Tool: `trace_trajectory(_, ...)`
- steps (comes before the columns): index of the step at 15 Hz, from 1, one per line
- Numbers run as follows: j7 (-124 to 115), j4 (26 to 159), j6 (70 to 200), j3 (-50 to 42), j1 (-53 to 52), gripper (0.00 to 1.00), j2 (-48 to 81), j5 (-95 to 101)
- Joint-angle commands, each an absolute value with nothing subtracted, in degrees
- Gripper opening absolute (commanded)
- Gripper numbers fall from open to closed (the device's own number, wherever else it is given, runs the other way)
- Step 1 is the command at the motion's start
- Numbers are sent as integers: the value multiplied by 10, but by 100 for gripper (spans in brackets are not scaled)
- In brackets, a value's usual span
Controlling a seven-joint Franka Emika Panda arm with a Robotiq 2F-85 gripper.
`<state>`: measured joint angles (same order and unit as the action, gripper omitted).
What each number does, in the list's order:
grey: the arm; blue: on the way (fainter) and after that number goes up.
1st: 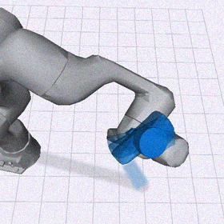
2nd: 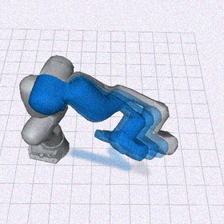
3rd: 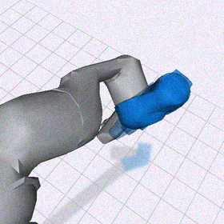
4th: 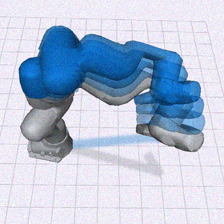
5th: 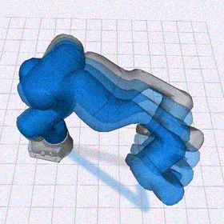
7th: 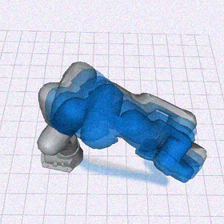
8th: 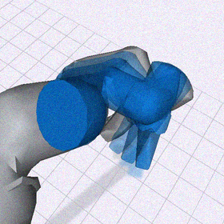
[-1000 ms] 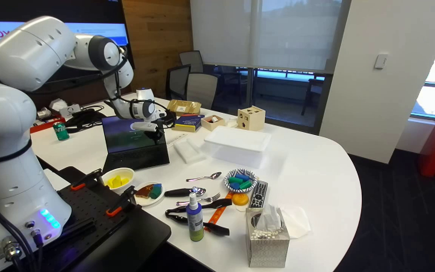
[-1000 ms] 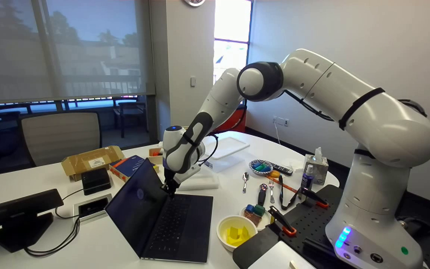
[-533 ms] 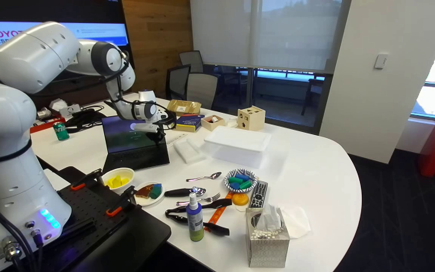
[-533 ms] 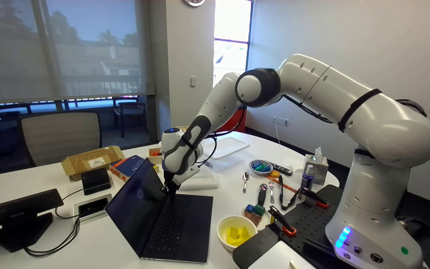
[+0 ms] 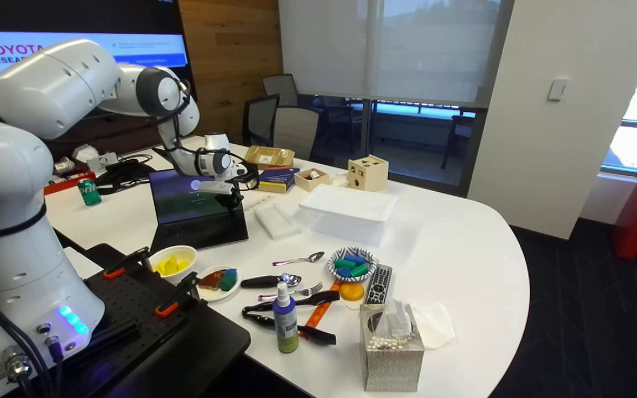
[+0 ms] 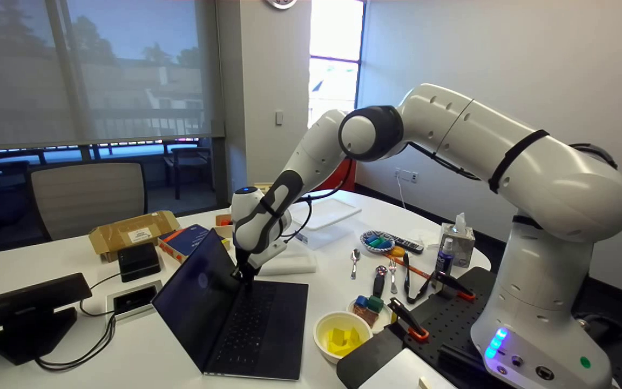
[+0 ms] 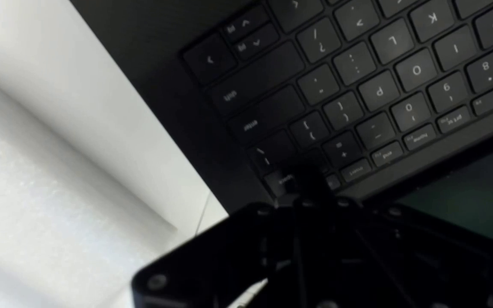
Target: Press a key on the laptop.
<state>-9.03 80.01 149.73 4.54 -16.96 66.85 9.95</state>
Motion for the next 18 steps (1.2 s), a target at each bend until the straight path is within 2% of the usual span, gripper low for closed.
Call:
trace_trajectory(1,-68,774,1469,44,-171,0,688,83)
trace_trajectory(9,-68,839,1480,58,-157,0,631,72)
trace_trajectory(18,-106,1027,1487,46,-171,0,461,56)
